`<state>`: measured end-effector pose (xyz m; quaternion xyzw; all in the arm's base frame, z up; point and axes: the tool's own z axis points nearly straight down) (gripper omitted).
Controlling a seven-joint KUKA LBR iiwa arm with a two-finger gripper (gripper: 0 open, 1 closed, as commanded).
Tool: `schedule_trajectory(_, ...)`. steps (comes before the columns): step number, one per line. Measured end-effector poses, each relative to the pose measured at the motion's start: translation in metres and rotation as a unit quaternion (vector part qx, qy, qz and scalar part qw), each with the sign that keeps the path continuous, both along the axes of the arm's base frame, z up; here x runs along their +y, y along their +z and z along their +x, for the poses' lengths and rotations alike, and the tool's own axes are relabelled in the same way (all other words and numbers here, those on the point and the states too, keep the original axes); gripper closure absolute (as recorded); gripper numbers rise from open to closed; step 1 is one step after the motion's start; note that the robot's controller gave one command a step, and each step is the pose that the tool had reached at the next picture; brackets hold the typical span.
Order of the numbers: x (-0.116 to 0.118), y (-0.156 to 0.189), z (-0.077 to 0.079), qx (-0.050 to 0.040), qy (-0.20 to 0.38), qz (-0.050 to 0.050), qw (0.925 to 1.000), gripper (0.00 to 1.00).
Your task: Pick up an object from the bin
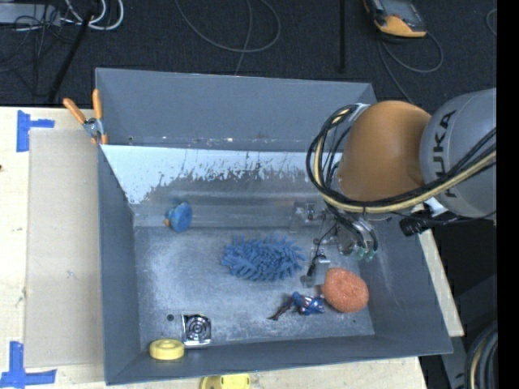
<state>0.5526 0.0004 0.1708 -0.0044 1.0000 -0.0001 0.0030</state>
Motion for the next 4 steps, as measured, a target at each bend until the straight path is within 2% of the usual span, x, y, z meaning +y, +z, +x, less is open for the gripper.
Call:
schedule_trajectory(1,0.002,-0.056,0.007,0.0024,0.012,0.0,0.9999,0.0)
schedule_trajectory(2,0.01,-0.07,0.006,0.0026,0.02,0.0,0.9998,1.0)
schedule_trajectory(3,0.012,-0.067,0.006,0.0025,0.021,0.0,0.9998,1.0)
schedule_trajectory(4,-0.005,0.122,0.07,-0.0024,0.009,0.0,1.0,1.0)
